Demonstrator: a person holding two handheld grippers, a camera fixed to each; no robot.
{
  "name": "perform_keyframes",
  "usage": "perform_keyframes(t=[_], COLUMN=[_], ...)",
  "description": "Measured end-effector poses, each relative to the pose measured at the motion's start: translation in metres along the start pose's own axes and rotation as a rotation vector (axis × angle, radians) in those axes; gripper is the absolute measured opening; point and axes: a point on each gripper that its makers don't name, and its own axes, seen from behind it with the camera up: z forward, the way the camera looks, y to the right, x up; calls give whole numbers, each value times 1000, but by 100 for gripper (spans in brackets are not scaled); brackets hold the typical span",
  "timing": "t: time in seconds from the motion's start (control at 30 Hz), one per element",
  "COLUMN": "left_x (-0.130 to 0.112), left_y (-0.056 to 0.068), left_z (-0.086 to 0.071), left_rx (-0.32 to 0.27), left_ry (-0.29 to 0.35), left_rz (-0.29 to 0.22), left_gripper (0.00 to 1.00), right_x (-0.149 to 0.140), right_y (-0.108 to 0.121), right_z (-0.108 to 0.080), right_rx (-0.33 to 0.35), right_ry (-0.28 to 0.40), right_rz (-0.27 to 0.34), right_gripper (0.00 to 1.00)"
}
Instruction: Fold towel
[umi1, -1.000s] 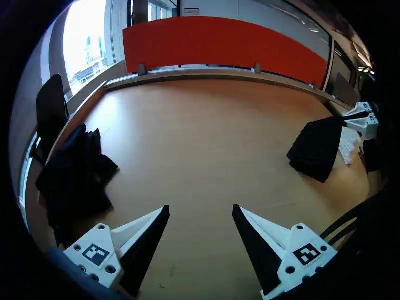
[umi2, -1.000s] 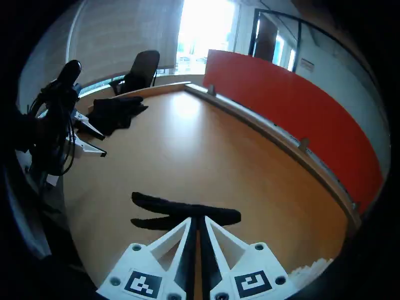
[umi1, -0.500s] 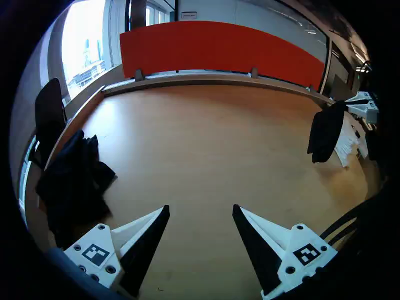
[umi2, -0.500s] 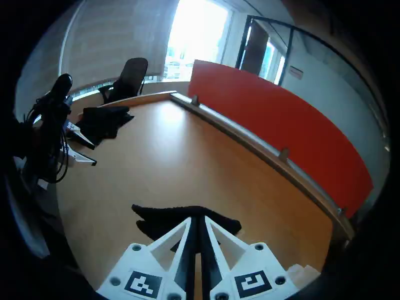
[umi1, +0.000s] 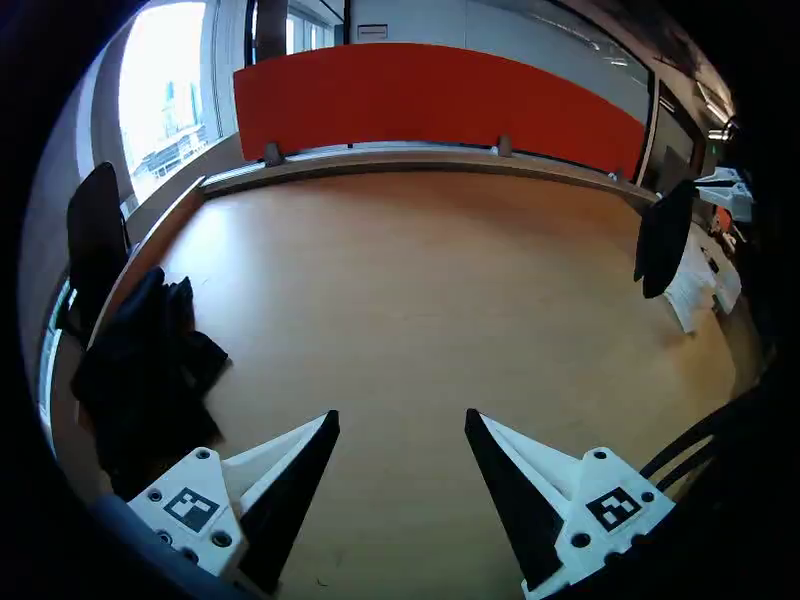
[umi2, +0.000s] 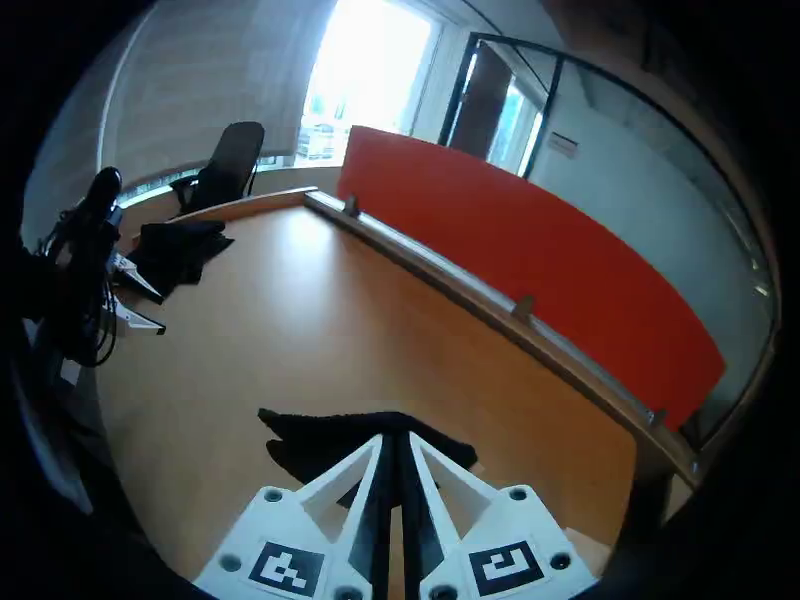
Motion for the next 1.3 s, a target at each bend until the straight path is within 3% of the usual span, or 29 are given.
perform_keyframes(t=[0.57, 1.3], left_x=[5, 14], left_y=[2, 4], left_z=[4, 7], left_rx=[0, 7], left_ry=[-1, -2], left_rz=[11, 25], left_gripper=[93, 94], right_x=[-11, -15], right_y=[74, 166], right_z=[-25, -52], right_rx=[-92, -214], right_ry=[-16, -41], right_rz=[43, 52], right_gripper=[4, 4])
